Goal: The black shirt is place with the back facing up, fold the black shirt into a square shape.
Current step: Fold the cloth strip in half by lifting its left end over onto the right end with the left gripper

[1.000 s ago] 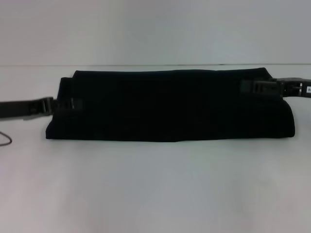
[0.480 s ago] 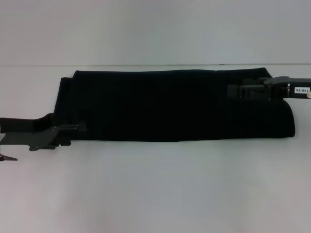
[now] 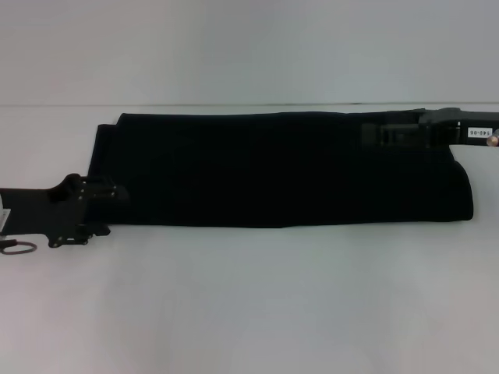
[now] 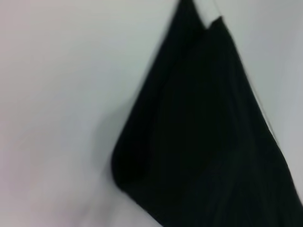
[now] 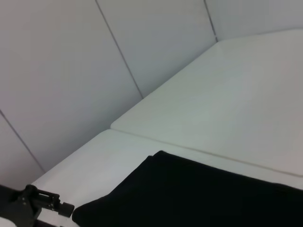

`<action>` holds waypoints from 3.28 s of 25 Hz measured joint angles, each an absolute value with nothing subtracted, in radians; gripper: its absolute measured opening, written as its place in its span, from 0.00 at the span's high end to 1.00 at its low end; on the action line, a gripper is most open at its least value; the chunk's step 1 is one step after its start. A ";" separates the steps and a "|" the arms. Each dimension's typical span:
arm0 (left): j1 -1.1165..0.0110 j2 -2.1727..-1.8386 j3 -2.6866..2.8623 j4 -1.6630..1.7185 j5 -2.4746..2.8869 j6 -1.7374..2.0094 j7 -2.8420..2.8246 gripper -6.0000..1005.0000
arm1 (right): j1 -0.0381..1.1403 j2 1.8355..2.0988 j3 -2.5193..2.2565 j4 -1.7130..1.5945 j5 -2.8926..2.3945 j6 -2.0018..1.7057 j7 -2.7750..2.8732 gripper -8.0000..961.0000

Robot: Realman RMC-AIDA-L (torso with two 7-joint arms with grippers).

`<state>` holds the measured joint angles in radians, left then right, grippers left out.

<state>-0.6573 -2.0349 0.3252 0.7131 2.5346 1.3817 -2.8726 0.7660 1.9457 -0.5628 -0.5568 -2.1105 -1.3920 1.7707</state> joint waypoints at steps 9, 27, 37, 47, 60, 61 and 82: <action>-0.645 -2.030 0.268 0.667 2.554 1.330 -2.944 0.28 | 0.780 1.952 -0.571 -0.557 -2.106 -1.401 1.761 0.04; -0.656 -2.026 0.240 0.628 2.546 1.246 -2.976 0.28 | 0.790 1.964 -0.563 -0.557 -2.105 -1.395 1.756 0.05; -0.652 -2.026 0.218 0.607 2.545 1.237 -2.977 0.28 | 0.783 1.963 -0.559 -0.557 -2.081 -1.394 1.756 0.05; -0.647 -2.028 0.214 0.588 2.545 1.184 -2.977 0.28 | 0.782 1.963 -0.559 -0.557 -2.080 -1.393 1.755 0.05; -0.654 -2.027 0.217 0.566 2.516 1.144 -2.976 0.28 | 0.782 1.965 -0.562 -0.557 -2.080 -1.383 1.752 0.05; -0.654 -2.027 0.217 0.566 2.516 1.140 -2.975 0.28 | 0.782 1.965 -0.562 -0.557 -2.080 -1.383 1.752 0.05; -0.654 -2.028 0.217 0.550 2.507 1.122 -2.954 0.28 | 0.788 1.965 -0.559 -0.557 -2.080 -1.382 1.752 0.05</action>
<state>-0.6537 -2.0281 0.2169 0.5497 2.5073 1.1216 -2.9542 0.7880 1.9650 -0.5587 -0.5568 -2.0800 -1.3816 1.7517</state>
